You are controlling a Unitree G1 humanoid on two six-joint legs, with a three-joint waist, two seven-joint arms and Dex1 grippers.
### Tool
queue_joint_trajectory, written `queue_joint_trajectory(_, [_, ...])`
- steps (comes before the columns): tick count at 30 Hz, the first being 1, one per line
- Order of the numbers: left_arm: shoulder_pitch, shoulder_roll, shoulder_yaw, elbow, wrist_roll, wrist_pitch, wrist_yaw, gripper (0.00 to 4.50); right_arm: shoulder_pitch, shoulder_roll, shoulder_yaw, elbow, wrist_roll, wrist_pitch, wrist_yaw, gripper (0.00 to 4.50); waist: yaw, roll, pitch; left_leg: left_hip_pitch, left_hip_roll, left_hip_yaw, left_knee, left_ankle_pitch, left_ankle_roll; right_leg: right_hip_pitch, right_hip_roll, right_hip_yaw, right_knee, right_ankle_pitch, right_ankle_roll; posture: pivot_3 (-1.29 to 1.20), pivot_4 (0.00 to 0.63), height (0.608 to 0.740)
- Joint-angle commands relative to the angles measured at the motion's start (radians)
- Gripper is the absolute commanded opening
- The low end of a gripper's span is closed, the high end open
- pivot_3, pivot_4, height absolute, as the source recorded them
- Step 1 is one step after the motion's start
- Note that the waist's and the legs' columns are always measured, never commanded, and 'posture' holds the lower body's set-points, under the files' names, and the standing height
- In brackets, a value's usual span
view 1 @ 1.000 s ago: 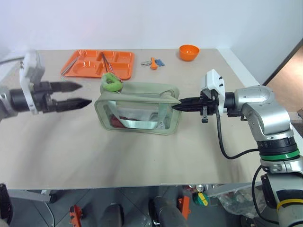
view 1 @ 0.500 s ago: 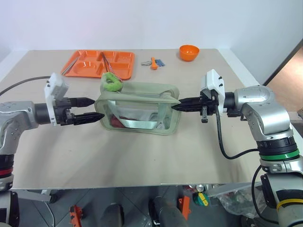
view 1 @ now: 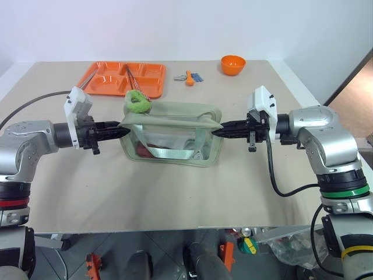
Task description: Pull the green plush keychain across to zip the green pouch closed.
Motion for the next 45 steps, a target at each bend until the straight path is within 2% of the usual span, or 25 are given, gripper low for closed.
queue_joint_trajectory(1, [-0.009, 0.029, 0.034, -0.072, -0.052, 0.035, -0.022, 0.04, -0.022, -0.008, -0.029, -0.024, 0.017, -0.013, 0.005, 0.00, 0.000, 0.000, 0.000, 0.000, 0.000, 0.000, 0.000, 0.000, 0.000, 0.000, 0.000, 0.000, 0.000, 0.000, 0.000, 0.00, 0.150, 0.740])
queue_joint_trajectory(8, [0.003, 0.058, 0.066, -0.177, -0.105, 0.094, -0.019, 0.04, -0.029, -0.006, -0.022, -0.013, 0.016, -0.016, 0.014, 0.00, 0.000, 0.000, 0.000, 0.000, 0.000, 0.000, 0.000, 0.000, 0.000, 0.000, 0.000, 0.000, 0.000, 0.000, 0.000, 0.00, 0.150, 0.740])
queue_joint_trajectory(15, [0.032, 0.058, 0.046, -0.173, -0.063, 0.070, -0.004, 0.04, -0.036, 0.009, -0.035, 0.005, 0.027, 0.025, -0.006, 0.00, 0.000, 0.000, 0.000, 0.000, 0.000, 0.000, 0.000, 0.000, 0.000, 0.000, 0.000, 0.000, 0.000, 0.000, 0.000, 0.00, 0.150, 0.740])
queue_joint_trajectory(17, [0.032, 0.052, 0.046, -0.179, -0.067, 0.072, 0.002, 0.00, -0.048, 0.010, -0.042, 0.020, 0.035, 0.058, -0.013, 0.74, 0.000, 0.000, 0.000, 0.000, 0.000, 0.000, 0.000, 0.000, 0.000, 0.000, 0.000, 0.000, 0.000, 0.000, 0.000, 0.00, 0.150, 0.740])
queue_joint_trajectory(19, [0.033, 0.046, 0.044, -0.186, -0.068, 0.072, 0.008, 0.00, -0.041, -0.008, -0.037, 0.013, 0.035, 0.057, 0.011, 1.24, 0.001, 0.000, 0.000, 0.000, 0.000, 0.000, 0.000, 0.000, 0.000, 0.000, 0.000, 0.000, 0.000, 0.000, 0.000, 0.00, 0.150, 0.740])
queue_joint_trajectory(25, [0.042, 0.030, 0.047, -0.199, -0.073, 0.075, 0.021, 0.00, -0.033, -0.102, -0.037, 0.027, 0.040, 0.114, 0.075, 3.30, 0.009, 0.000, 0.000, -0.001, -0.001, 0.000, 0.000, 0.000, 0.000, 0.000, -0.001, -0.001, -0.001, 0.000, 0.001, 0.00, 0.150, 0.740])
queue_joint_trajectory(29, [0.047, 0.027, 0.049, -0.206, -0.078, 0.075, 0.027, 0.00, -0.085, -0.149, -0.078, 0.070, 0.050, 0.133, 0.075, 3.30, 0.009, 0.000, 0.000, -0.001, -0.001, 0.000, 0.000, 0.000, 0.000, 0.000, -0.001, 0.000, -0.001, 0.000, 0.001, 0.00, 0.150, 0.740])
queue_joint_trajectory(33, [0.053, 0.027, 0.051, -0.208, -0.080, 0.070, 0.031, 0.00, -0.150, -0.173, -0.097, 0.142, 0.015, 0.074, 0.042, 3.30, 0.008, 0.000, 0.000, 0.000, -0.001, 0.000, 0.000, 0.000, 0.000, 0.000, -0.001, 0.000, -0.001, 0.000, 0.001, 0.00, 0.150, 0.740])
queue_joint_trajectory(39, [0.058, 0.022, 0.047, -0.203, -0.076, 0.055, 0.032, 0.00, -0.296, -0.030, -0.146, 0.130, 0.063, 0.029, -0.076, 3.30, 0.004, 0.000, 0.000, 0.001, 0.000, 0.001, 0.000, 0.000, 0.000, 0.000, 0.000, 0.001, 0.000, 0.000, 0.000, 0.00, 0.150, 0.740])
queue_joint_trajectory(45, [0.049, 0.014, 0.038, -0.190, -0.070, 0.041, 0.028, 0.00, -0.304, 0.106, 0.007, -0.035, -0.028, -0.059, -0.118, 3.30, 0.008, 0.000, 0.000, -0.001, 0.000, -0.001, 0.000, 0.000, 0.000, 0.000, 0.000, 0.000, 0.000, 0.000, 0.000, 0.00, 0.150, 0.740])
